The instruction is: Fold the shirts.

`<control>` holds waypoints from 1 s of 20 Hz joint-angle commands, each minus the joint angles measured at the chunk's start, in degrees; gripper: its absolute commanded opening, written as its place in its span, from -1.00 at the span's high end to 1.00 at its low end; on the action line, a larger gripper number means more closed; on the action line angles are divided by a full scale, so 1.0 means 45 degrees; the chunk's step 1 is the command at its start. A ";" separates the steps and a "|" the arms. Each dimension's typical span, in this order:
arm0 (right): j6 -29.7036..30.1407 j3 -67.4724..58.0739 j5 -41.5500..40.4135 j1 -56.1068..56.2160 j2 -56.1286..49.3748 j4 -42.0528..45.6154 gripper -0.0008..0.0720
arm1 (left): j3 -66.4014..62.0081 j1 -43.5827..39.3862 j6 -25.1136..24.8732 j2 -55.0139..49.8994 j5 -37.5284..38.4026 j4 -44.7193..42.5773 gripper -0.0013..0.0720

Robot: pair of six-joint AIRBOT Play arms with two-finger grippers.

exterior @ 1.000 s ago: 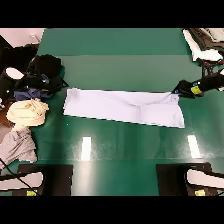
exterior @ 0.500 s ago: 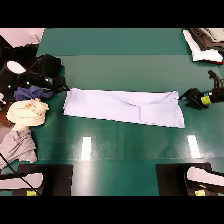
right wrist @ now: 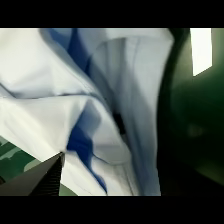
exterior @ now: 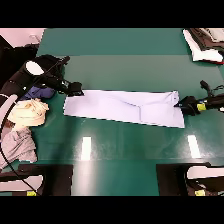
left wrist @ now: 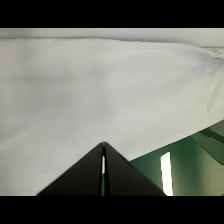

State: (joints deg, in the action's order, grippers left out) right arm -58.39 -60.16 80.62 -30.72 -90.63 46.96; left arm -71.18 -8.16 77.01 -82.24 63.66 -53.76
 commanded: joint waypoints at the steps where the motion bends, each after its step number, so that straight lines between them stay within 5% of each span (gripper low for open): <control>1: 0.0481 -0.0350 0.0243 0.0602 -0.0787 -0.0083 -0.81 | -0.0015 -0.0228 0.0238 -0.0005 -0.0010 -0.0005 0.88; 3: 0.0772 -0.0355 0.0073 0.0913 -0.0763 -0.0097 -0.38 | -0.0015 -0.0228 0.0238 -0.0005 -0.0005 -0.0005 0.88; 6: 0.1001 -0.0350 0.0097 0.0981 -0.0617 -0.0112 0.79 | -0.0015 -0.0228 0.0272 -0.0005 -0.0005 0.0005 0.90; 7: 0.1195 -0.0355 0.0131 0.0986 -0.0432 -0.0112 0.95 | -0.0015 -0.0228 0.0466 -0.0005 0.0010 0.0005 0.90; 13: -0.0058 -0.0709 0.0520 0.1375 0.2263 -0.0199 0.96 | -0.0437 -0.1661 0.1559 -0.0369 -0.1326 0.0073 0.91; 20: -0.3215 -0.5353 0.1559 0.4459 0.3254 -0.0204 0.96 | -0.4284 -0.4983 0.1496 -0.4245 -0.1676 0.0044 0.91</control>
State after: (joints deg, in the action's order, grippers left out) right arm -67.02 -76.64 86.17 -16.14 -77.28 46.09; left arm -84.07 -25.74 83.50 -94.72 56.88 -53.52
